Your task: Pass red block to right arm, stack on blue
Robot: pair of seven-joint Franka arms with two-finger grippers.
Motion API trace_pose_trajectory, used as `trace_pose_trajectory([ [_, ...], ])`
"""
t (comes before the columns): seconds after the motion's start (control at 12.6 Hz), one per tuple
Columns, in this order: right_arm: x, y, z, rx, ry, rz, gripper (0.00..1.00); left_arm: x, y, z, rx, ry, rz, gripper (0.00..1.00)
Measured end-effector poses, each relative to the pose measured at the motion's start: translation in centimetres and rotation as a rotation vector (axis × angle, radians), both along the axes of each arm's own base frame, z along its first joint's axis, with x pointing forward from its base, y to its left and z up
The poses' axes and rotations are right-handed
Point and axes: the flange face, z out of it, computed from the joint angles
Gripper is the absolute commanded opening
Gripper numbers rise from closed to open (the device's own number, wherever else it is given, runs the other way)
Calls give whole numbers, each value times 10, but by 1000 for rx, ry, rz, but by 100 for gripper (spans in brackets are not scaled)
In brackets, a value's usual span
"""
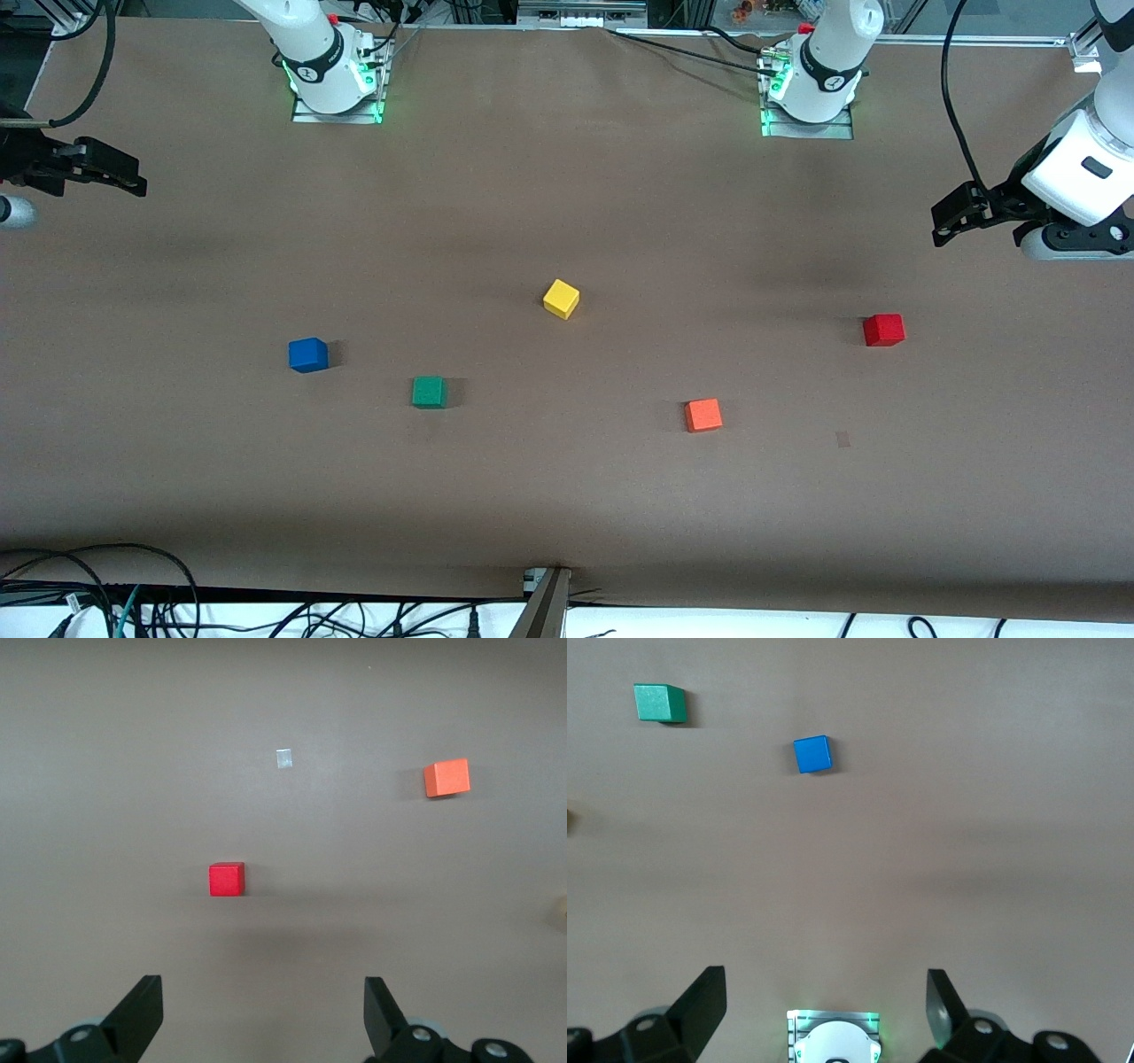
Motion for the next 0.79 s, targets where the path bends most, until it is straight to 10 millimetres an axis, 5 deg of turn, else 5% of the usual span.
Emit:
trace_pose_trajectory([
  [0.79, 0, 4, 0, 1, -1, 7, 100, -4, -1, -3, 3, 35, -2, 100],
])
